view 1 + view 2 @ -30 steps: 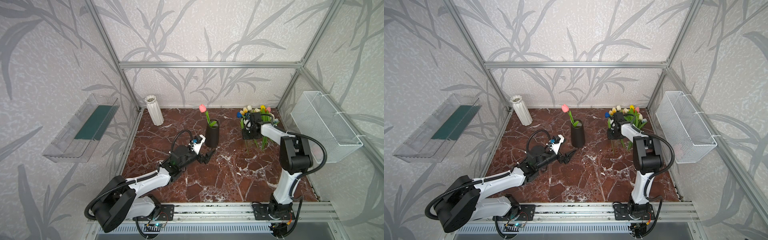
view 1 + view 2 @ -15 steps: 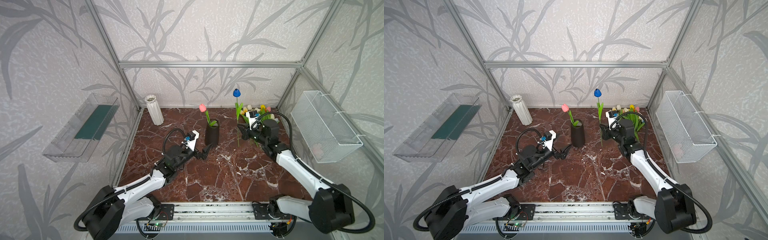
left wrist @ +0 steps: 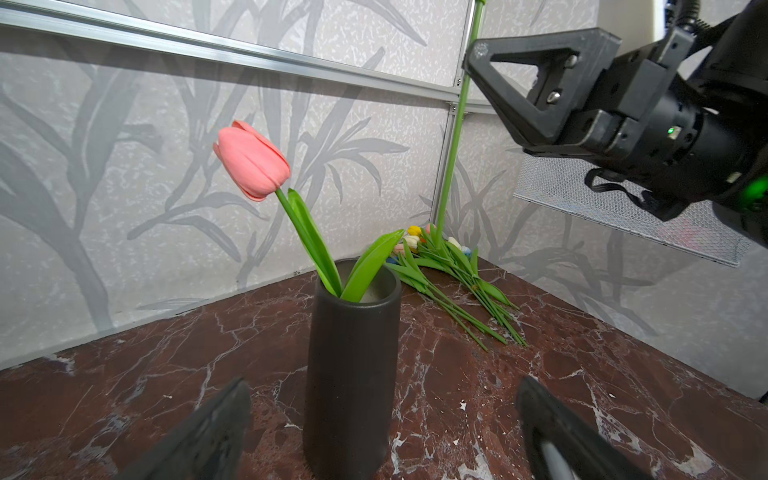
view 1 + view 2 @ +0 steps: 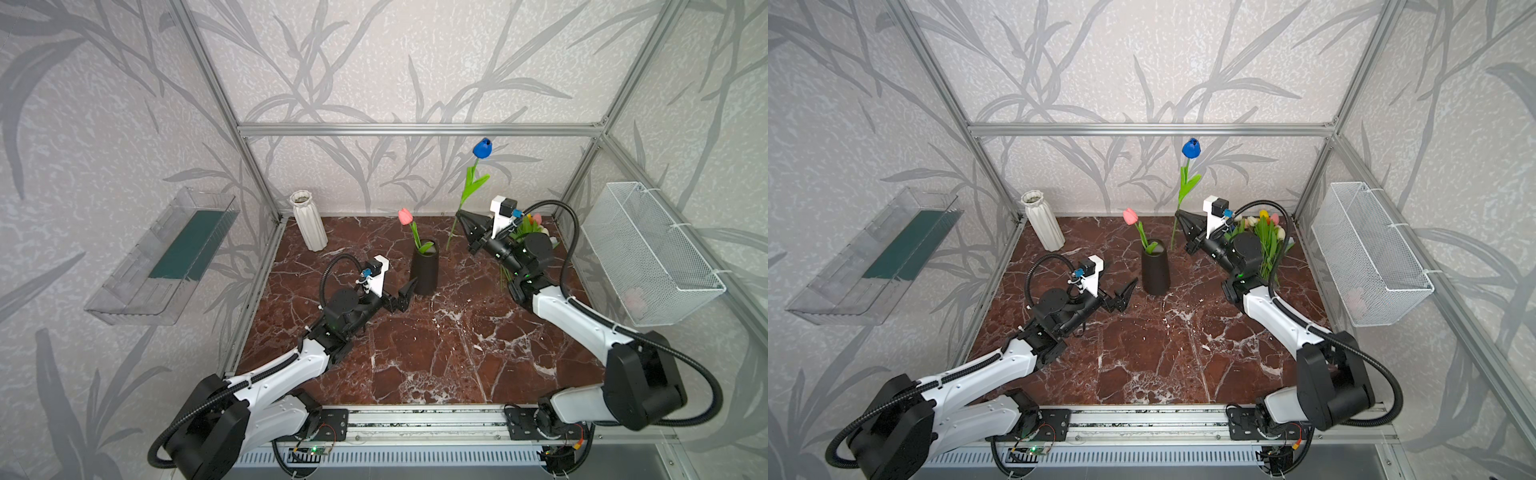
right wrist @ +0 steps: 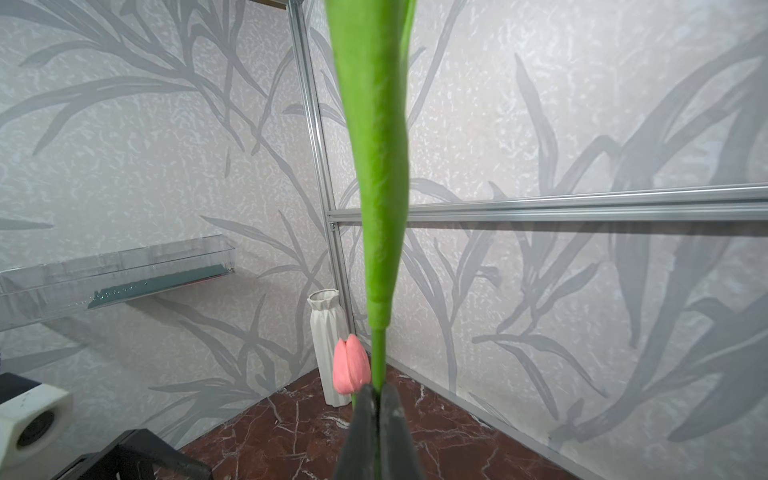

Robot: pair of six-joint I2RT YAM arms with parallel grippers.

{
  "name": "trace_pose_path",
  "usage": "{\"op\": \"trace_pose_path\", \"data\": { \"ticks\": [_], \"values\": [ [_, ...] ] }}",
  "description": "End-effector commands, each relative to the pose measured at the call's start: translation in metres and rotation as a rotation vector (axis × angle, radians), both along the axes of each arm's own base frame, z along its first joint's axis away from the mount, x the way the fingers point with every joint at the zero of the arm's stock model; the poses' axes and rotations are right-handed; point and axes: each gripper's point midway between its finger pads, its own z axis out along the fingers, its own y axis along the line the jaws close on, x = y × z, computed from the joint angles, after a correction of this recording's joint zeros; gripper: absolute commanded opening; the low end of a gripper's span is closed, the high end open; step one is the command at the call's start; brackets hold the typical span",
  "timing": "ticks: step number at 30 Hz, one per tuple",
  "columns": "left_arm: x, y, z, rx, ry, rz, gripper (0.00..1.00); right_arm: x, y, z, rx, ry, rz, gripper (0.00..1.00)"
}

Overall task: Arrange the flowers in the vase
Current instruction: 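Grasp the blue tulip stem with the right gripper and lift it, then carry the blue tulip over the brown vase and lower it in with the right gripper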

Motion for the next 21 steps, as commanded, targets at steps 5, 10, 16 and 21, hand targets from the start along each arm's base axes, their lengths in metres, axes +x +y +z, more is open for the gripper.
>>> {"op": "trace_pose_path", "data": {
  "ticks": [5, 10, 16, 21],
  "values": [
    [0.003, 0.011, 0.011, -0.019, -0.024, 0.041, 0.99, 0.023, 0.016, 0.018, 0.075, -0.113, 0.024, 0.0],
    [0.004, 0.012, 0.008, -0.004, -0.023, 0.047, 1.0, 0.036, 0.025, -0.006, 0.047, -0.081, 0.021, 0.0],
    [0.005, 0.011, 0.002, -0.013, -0.009, 0.037, 1.0, 0.04, 0.032, -0.039, 0.01, -0.047, 0.027, 0.0],
    [0.007, 0.008, -0.004, -0.011, 0.003, 0.029, 0.99, 0.03, 0.04, -0.058, -0.027, -0.034, 0.075, 0.0]
  ]
}}
